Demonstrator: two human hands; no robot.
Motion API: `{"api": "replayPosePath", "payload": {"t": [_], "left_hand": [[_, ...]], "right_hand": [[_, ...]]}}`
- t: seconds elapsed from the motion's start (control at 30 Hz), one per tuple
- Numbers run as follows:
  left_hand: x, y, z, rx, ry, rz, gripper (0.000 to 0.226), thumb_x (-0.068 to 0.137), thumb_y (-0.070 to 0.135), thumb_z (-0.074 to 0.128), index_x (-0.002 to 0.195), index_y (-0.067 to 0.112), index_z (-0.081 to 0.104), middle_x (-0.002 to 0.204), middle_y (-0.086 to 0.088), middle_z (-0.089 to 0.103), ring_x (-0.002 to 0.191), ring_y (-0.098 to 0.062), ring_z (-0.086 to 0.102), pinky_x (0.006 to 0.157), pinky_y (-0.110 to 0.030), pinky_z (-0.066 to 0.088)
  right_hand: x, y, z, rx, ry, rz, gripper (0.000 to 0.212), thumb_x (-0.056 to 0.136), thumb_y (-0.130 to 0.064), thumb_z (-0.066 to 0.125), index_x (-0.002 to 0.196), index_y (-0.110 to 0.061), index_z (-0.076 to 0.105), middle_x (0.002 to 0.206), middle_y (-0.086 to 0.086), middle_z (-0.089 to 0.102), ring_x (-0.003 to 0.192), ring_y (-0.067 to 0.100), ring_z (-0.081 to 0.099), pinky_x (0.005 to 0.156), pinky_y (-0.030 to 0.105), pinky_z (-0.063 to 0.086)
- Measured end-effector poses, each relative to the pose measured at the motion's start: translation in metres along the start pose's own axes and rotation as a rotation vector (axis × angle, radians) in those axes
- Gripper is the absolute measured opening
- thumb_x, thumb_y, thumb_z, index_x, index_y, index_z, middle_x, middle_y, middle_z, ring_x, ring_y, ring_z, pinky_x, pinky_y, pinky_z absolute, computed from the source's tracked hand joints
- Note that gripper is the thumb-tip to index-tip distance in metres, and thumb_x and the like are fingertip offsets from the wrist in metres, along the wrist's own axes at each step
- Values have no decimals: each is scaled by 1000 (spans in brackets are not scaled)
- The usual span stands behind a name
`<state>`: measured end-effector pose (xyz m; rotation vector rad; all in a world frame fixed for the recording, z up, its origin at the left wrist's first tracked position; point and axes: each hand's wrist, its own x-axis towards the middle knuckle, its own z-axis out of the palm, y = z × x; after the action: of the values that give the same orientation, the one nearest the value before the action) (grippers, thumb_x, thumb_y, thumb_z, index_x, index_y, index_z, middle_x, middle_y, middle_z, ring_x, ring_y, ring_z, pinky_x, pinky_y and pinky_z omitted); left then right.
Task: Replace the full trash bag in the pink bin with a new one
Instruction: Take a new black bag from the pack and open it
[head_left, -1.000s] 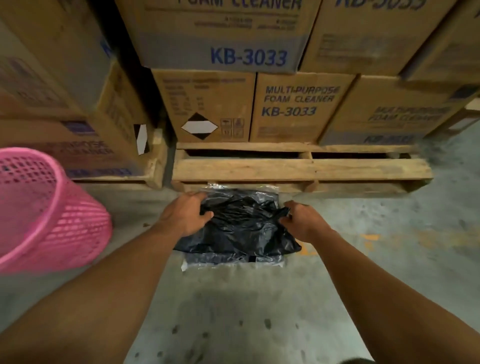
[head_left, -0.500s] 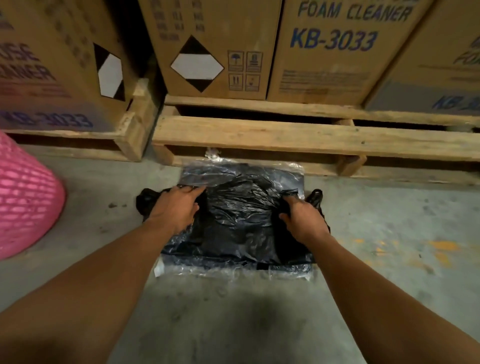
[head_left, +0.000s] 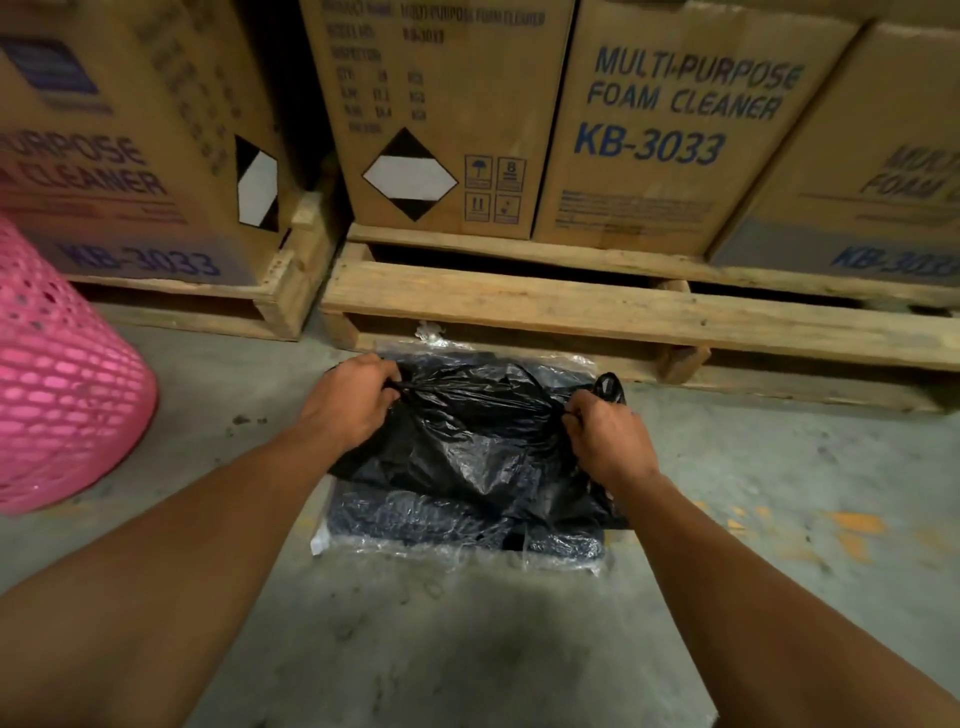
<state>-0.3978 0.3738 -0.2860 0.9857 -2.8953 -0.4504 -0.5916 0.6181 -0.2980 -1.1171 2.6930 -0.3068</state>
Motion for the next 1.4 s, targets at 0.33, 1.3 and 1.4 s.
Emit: {"api": "replayPosePath", "payload": {"t": [0.33,1.3,1.4], "left_hand": [[-15,3,-46,-185,-23,-148,22,92,16,66,99,36,59,98,4,63,91,-18,61,79,-35,50],[-24,-131,-305,-738,8,7,42,84,-10,70,122,7,66,123,-9,67,119,-21,61,101,-28,47],[-35,-161,-353,-654,66,32,43,84,-2,74,125,8,69,123,-4,70,118,-19,63,110,-34,43]], "right_hand": [[7,-23,-41,190,-16,-27,23,101,-26,59,124,-24,65,110,8,75,99,32,68,78,38,55],[13,-264,-212,483,293,-125,15,93,-27,73,107,-24,79,96,-1,76,94,17,70,86,34,55],[9,-317,-234,491,312,-180,16,93,-24,73,107,-20,80,99,-1,77,96,16,70,89,32,54]]}}
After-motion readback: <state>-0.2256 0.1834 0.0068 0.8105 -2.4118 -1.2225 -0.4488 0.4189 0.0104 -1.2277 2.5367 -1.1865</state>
